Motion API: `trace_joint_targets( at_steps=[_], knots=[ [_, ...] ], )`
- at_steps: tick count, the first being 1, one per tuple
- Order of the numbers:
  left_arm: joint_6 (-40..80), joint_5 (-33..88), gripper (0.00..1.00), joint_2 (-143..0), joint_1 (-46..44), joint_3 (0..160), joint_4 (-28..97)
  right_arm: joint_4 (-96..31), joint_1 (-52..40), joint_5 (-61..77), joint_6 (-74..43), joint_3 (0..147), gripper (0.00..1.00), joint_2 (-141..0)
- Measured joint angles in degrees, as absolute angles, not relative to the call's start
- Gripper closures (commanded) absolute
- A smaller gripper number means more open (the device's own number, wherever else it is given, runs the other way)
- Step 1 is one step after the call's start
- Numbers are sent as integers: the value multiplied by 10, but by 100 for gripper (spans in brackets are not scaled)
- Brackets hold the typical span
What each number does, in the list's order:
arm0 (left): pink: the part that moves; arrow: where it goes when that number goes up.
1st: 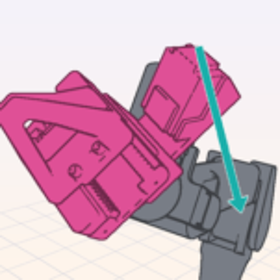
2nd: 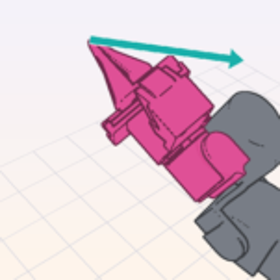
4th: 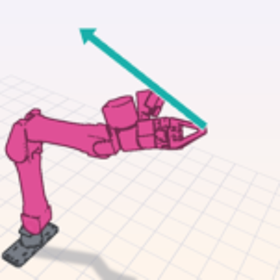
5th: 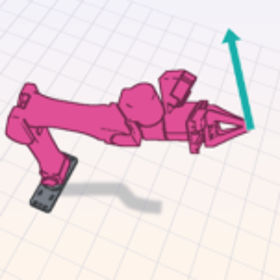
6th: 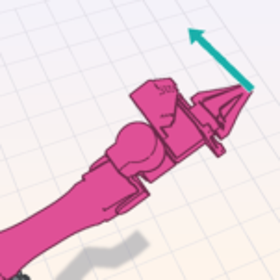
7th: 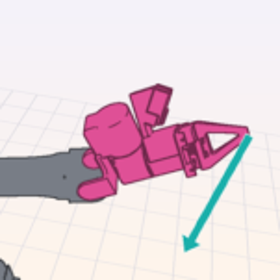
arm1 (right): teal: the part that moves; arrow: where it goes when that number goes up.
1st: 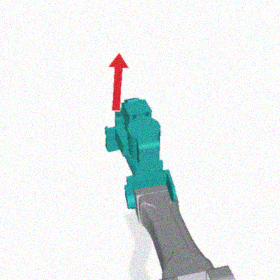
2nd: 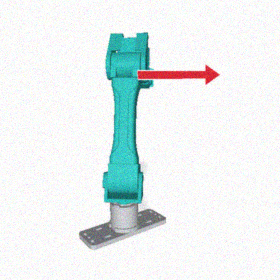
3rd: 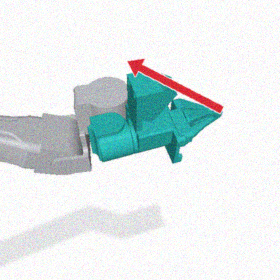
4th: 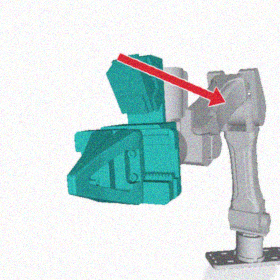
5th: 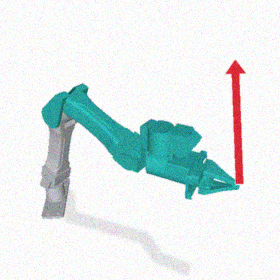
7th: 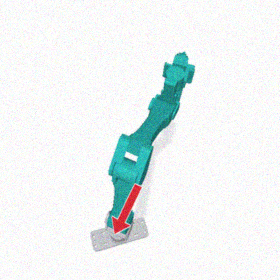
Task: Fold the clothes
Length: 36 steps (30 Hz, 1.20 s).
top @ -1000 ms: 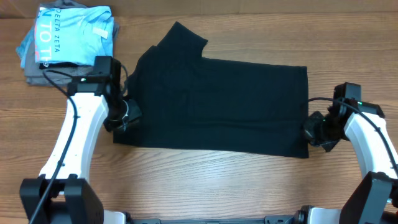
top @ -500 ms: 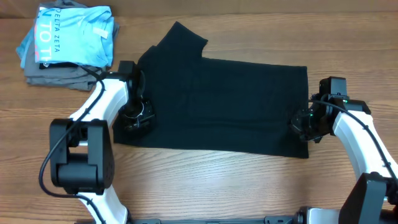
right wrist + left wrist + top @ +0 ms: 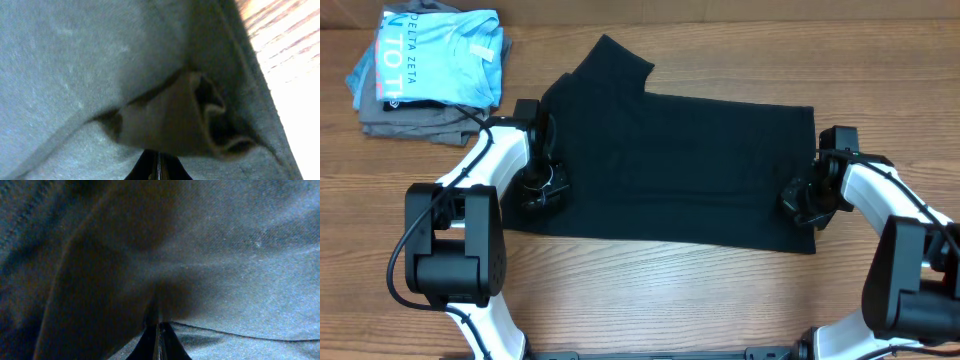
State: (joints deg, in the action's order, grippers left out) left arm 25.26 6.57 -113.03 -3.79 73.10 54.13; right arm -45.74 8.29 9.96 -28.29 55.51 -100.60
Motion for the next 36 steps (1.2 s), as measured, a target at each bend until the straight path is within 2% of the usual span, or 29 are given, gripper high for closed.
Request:
trace_joint_targets(
  at_steps=[6, 18, 26, 28, 29, 30, 31, 32, 33, 36],
  knots=[
    [253, 61, 96, -1131, -28, 731, 542, -476, 111, 100, -316, 555, 96, -1006],
    [254, 46, 96, -1134, 61, 731, 567, -501, 153, 86, -355, 556, 96, -1006],
    [269, 42, 96, -1109, 69, 730, 587, -579, 156, 5, -429, 562, 96, -985],
    [270, 42, 86, -1066, 68, 729, 586, -609, 158, -9, -436, 577, 95, -956],
    [270, 43, 80, -1042, 67, 729, 584, -618, 159, -14, -437, 588, 82, -943],
    [272, 45, 67, -1013, 65, 729, 579, -626, 160, -17, -439, 604, 51, -926],
    [271, 48, 48, -981, 63, 730, 573, -629, 161, -19, -435, 625, 38, -906],
    [269, 54, 34, -946, 58, 732, 561, -628, 161, -15, -427, 647, 33, -889],
    [270, 58, 29, -920, 52, 735, 550, -625, 161, -9, -416, 670, 32, -873],
    [270, 73, 30, -854, 25, 745, 503, -617, 161, 27, -379, 726, 35, -841]
  ],
)
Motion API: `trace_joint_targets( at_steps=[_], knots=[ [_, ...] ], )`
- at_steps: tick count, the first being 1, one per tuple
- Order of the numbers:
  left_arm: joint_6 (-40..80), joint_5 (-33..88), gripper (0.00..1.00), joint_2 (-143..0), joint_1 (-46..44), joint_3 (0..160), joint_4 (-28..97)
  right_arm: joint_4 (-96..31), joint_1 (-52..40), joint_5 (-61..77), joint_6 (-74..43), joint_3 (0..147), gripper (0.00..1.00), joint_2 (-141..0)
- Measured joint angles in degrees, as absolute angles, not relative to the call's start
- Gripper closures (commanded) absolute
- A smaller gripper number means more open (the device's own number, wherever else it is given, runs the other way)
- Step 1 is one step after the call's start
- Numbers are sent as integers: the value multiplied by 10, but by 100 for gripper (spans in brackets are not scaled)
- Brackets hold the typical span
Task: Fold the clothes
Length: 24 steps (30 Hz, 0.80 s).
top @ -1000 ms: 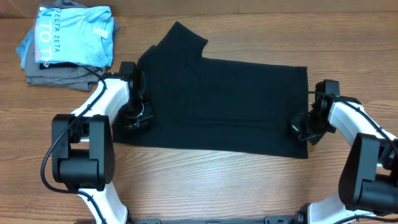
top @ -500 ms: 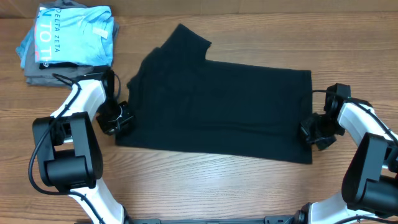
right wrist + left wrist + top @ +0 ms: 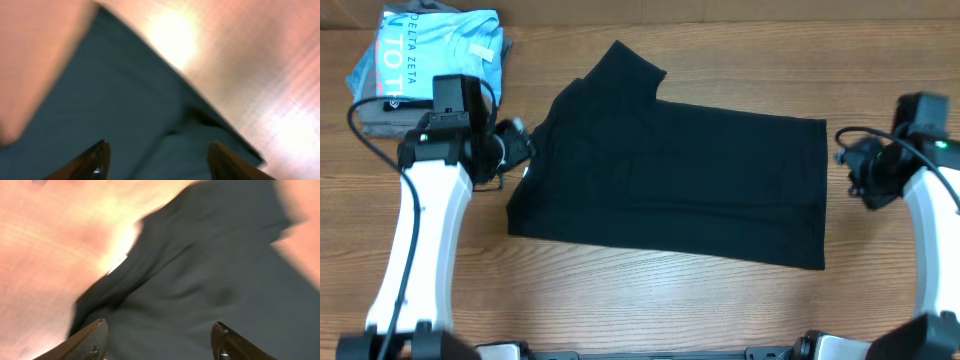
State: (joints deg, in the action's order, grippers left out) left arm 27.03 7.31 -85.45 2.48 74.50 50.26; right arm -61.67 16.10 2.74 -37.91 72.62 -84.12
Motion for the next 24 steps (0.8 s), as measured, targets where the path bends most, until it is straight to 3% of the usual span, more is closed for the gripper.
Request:
trace_joint_targets(
  at_steps=[3, 7, 9, 14, 24],
  knots=[
    [268, 84, 54, -831, -6, 752, 474, -606, 158, 77, -351, 757, 66, -831],
    [264, 92, 94, -857, -47, 753, 482, -625, 135, 103, -333, 754, 87, -841],
    [260, 94, 96, -890, -60, 753, 490, -625, 113, 109, -322, 745, 96, -851],
    [253, 96, 96, -1005, -68, 753, 514, -622, 48, 122, -312, 681, 96, -885],
    [249, 96, 96, -1096, -68, 752, 544, -499, 40, 143, -319, 504, 96, -897]
  ],
)
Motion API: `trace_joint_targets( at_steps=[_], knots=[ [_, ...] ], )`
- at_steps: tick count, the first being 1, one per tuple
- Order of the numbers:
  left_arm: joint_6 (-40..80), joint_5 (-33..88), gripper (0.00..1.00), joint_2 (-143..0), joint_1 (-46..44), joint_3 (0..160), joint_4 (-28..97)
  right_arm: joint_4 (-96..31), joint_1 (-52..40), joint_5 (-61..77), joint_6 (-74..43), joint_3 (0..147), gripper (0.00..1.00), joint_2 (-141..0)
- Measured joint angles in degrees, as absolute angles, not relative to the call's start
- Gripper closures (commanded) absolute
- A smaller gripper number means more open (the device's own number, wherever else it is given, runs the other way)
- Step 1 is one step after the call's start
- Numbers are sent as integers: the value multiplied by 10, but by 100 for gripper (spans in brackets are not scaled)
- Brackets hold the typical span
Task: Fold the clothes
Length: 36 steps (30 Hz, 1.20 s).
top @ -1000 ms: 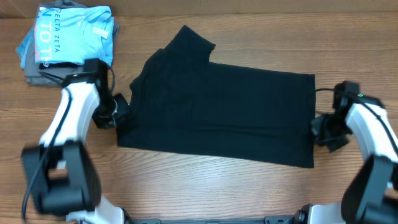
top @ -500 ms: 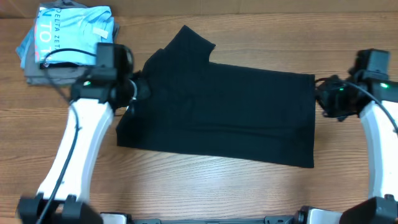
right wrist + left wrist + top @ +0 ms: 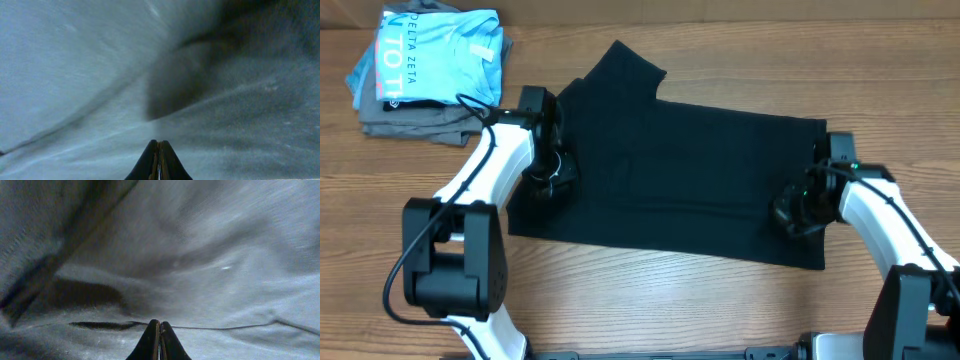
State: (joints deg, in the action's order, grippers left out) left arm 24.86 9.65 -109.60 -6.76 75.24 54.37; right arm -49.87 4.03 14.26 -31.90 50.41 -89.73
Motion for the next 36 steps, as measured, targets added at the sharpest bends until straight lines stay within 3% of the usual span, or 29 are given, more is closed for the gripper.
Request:
trace_joint_targets(
  at_steps=[9, 25, 36],
  knots=[
    [249, 86, 96, -1122, -68, 749, 558, -438, 40, 151, -360, 435, 96, -898],
    [255, 111, 96, -1109, -66, 670, 571, -437, 41, 161, -412, 401, 96, -882],
    [277, 134, 96, -1096, -67, 615, 632, -541, 41, 142, -499, 390, 96, -872]
  ],
)
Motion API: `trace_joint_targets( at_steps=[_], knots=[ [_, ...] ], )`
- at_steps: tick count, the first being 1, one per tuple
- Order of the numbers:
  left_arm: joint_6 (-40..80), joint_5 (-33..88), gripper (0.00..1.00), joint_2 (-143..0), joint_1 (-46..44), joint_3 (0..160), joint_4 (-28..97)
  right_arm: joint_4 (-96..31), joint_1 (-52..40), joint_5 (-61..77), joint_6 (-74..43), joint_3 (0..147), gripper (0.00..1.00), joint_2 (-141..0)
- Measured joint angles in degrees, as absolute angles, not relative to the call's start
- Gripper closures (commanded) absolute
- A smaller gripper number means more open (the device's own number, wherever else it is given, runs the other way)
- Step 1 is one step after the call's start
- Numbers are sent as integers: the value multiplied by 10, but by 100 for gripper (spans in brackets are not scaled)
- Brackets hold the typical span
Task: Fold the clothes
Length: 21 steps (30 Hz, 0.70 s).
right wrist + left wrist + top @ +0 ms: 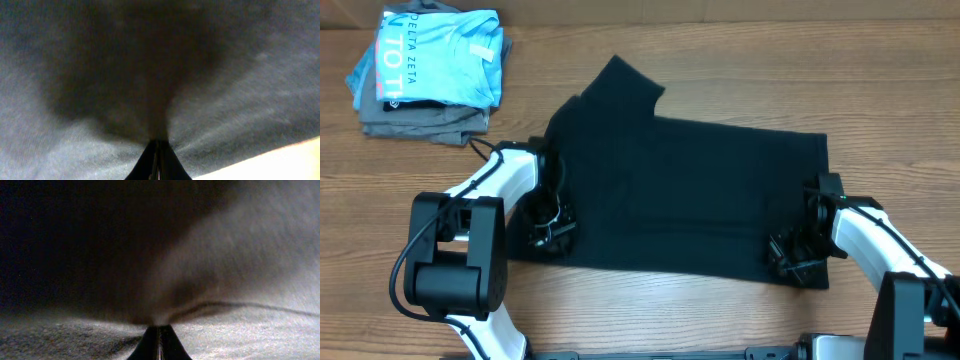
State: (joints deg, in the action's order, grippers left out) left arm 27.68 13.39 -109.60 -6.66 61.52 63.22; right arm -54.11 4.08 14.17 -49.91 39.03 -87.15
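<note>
A black shirt (pixel 690 180) lies flat across the middle of the wooden table, one sleeve (pixel 625 82) pointing to the far side. My left gripper (pixel 548 232) sits at the shirt's near left corner, shut with dark cloth (pixel 225 255) gathered at its tips (pixel 159 330). My right gripper (pixel 794 262) is at the near right corner, also shut, with cloth (pixel 100 50) puckered at its tips (pixel 159 145). The cloth fills both wrist views.
A stack of folded clothes (pixel 430 65), light blue on top of grey, sits at the far left corner. Bare wooden table (pixel 650 310) runs along the near side. A strip of it shows in the right wrist view (pixel 285 162).
Both grippers, still shut, were on the shirt's middle band near its left and right edges. They are now at its near corners, closer to the table's front. The shirt has shifted slightly.
First both grippers were shut on the shirt at its left and right edges. Then both stood open off the cloth, beside its two ends, and the shirt lay a little farther right. Then they were shut on the cloth again, and now they pinch its near corners.
</note>
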Motion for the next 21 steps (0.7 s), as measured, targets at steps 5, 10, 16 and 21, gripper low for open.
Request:
trace_joint_targets(
  at_steps=[5, 10, 16, 21],
  knots=[
    [294, 120, 96, -1068, -67, 587, 666, -607, 41, 95, -522, 386, 96, -837],
    [322, 102, 96, -944, -67, 584, 706, -680, 41, 55, -543, 420, 96, -763],
    [345, 87, 46, -749, -67, 584, 693, -678, 41, 38, -523, 495, 67, -685],
    [330, 109, 0, -688, -67, 585, 575, -634, 41, 47, -443, 559, 8, -680]
  ],
)
